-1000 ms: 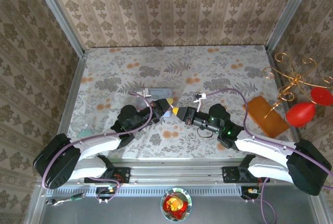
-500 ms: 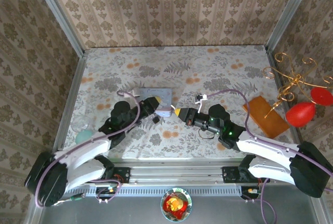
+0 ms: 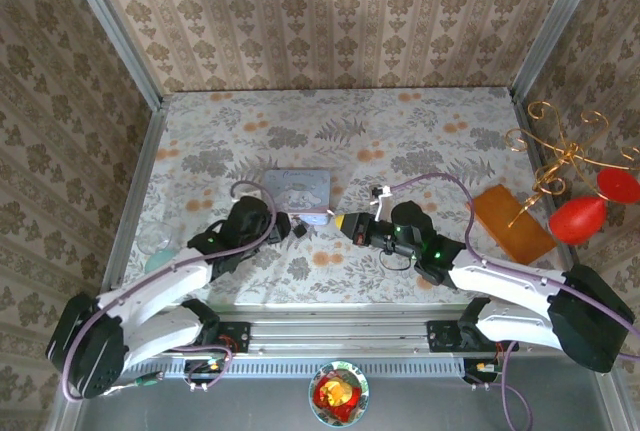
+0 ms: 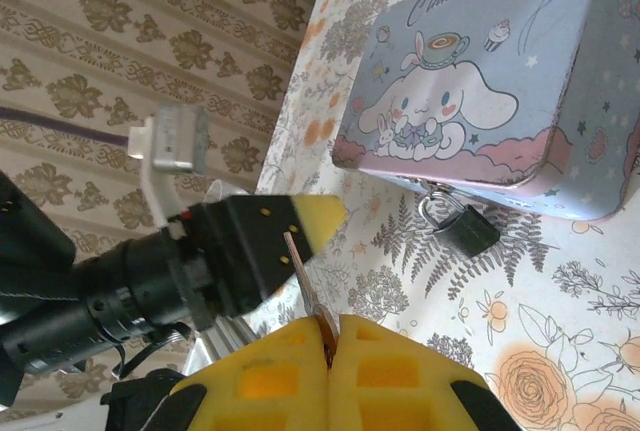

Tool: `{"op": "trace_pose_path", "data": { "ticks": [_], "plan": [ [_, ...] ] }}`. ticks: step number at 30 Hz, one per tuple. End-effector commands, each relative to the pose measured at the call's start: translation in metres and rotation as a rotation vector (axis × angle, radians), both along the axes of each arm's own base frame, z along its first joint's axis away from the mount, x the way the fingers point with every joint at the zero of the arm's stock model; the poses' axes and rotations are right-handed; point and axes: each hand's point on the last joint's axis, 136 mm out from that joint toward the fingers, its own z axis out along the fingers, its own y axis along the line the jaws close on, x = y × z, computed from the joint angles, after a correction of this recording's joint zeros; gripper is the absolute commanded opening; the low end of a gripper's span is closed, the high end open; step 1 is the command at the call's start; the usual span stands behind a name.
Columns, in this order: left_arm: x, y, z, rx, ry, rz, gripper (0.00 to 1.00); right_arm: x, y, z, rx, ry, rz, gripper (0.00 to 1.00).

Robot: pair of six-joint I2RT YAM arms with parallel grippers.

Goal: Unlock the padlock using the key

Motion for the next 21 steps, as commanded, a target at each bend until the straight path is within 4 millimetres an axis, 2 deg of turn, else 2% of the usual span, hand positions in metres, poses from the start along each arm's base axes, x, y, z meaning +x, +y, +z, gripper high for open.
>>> {"op": "trace_pose_path", "data": {
  "ticks": [1, 5, 11, 16, 21],
  "plan": [
    [0.003, -0.002, -0.004, 0.131, -0.022, -0.035, 0.57, 0.003, 0.006, 0.015, 0.011, -0.035, 0.013, 0.0],
    [0.007, -0.015, -0.016, 0.205, 0.028, -0.058, 0.62, 0.004, 0.005, 0.014, 0.002, -0.027, 0.005, 0.0],
    [0.018, -0.031, -0.031, 0.255, 0.06, -0.084, 0.66, 0.002, 0.005, 0.016, 0.014, -0.022, 0.004, 0.0],
    [0.033, -0.04, -0.036, 0.253, 0.04, -0.065, 0.67, 0.0, 0.001, 0.012, 0.01, -0.019, -0.003, 0.0],
    [0.049, -0.056, -0.037, 0.232, 0.025, -0.061, 0.67, -0.002, 0.002, 0.016, 0.021, -0.025, 0.007, 0.0]
  ]
}}
